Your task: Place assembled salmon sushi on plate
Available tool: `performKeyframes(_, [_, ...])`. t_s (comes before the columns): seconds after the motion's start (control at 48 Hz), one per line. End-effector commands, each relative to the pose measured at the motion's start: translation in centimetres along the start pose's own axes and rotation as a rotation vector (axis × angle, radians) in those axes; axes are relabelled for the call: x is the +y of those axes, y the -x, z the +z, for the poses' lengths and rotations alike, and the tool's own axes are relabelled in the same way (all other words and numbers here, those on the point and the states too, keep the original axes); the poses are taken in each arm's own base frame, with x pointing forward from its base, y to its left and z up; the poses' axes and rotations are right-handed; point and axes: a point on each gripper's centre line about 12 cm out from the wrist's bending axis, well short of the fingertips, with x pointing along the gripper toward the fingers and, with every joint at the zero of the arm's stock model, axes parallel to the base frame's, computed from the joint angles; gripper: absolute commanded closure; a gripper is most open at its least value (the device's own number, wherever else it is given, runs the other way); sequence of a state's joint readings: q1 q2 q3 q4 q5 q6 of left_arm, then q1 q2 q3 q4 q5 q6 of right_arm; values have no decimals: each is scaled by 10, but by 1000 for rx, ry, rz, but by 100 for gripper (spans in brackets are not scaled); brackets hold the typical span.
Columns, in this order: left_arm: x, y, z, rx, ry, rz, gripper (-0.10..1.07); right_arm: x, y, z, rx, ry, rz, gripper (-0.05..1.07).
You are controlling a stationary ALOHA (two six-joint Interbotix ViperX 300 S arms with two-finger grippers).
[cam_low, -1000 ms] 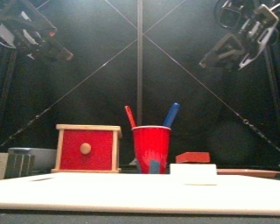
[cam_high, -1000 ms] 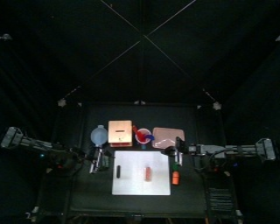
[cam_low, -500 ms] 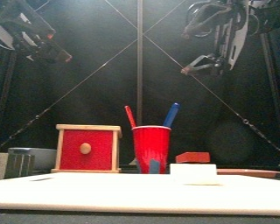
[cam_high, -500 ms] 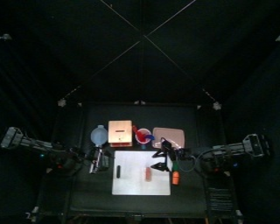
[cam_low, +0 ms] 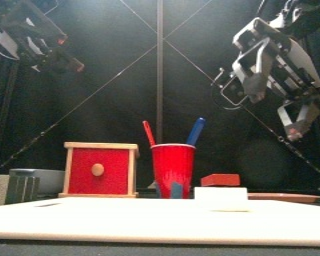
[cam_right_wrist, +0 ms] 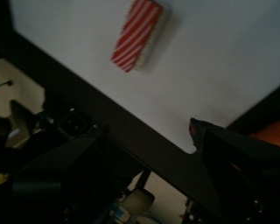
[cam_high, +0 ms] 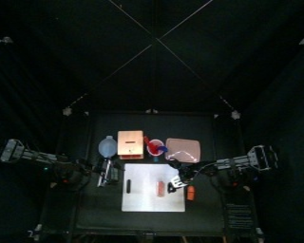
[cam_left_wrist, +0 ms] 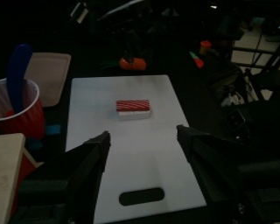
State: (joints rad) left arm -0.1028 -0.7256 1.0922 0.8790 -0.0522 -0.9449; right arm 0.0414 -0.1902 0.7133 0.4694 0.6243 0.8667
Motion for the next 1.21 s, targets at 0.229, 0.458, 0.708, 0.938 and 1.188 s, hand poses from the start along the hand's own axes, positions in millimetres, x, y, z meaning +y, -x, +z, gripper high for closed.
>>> performKeyframes(0.229, [7,0,-1,2,15,28,2,28,4,25,-194,-115,-165,2])
performKeyframes(0.458, [15,1,-10,25,29,62,2,43,-28,23,-210,-161,-202,2])
performKeyframes(0.708, [16,1,-12,21,49,61,2,61,-61,31,-187,-171,-219,2])
performKeyframes(0.938, [16,1,-16,32,55,63,2,58,-79,35,-178,-190,-268,3])
performKeyframes(1.188, [16,2,-17,33,53,62,2,55,-88,37,-175,-200,-285,3])
